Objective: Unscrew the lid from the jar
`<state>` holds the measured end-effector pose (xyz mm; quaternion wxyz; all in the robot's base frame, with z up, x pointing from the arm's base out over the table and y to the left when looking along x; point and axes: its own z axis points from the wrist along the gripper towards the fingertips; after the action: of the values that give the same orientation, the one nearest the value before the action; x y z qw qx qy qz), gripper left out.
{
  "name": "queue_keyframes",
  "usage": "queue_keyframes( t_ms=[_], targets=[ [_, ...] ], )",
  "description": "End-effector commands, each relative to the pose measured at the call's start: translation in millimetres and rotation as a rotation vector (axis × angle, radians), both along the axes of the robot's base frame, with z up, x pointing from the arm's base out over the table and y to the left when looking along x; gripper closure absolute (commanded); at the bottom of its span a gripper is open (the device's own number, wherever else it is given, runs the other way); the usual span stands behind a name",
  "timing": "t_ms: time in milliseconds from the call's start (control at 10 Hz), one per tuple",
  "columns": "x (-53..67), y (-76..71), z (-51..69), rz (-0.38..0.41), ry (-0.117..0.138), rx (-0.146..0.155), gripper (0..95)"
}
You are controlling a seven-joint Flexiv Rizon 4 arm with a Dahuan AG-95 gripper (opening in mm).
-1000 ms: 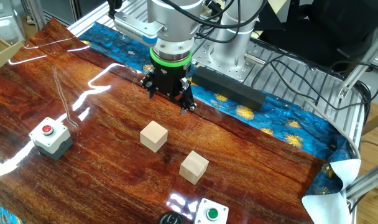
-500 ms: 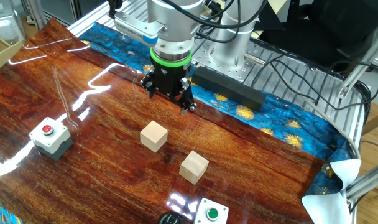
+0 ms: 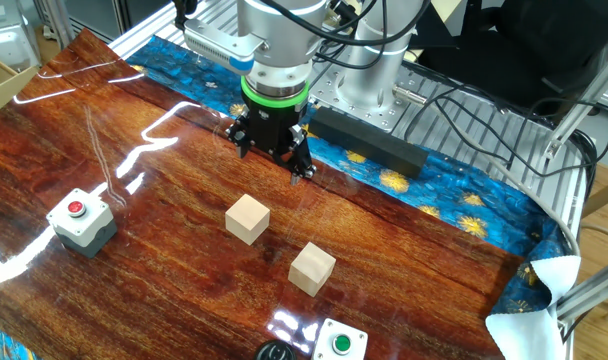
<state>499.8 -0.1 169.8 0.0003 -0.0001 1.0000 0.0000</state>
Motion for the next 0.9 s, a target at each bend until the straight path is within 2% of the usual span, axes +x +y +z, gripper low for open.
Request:
queue_keyframes(
  t_ms=[100, 900],
  targets=[
    [0.3, 0.1, 0.1, -0.322, 0.060, 0.127, 95.0],
    [0.3, 0.1, 0.1, -0.331, 0.062, 0.130, 95.0]
  ],
)
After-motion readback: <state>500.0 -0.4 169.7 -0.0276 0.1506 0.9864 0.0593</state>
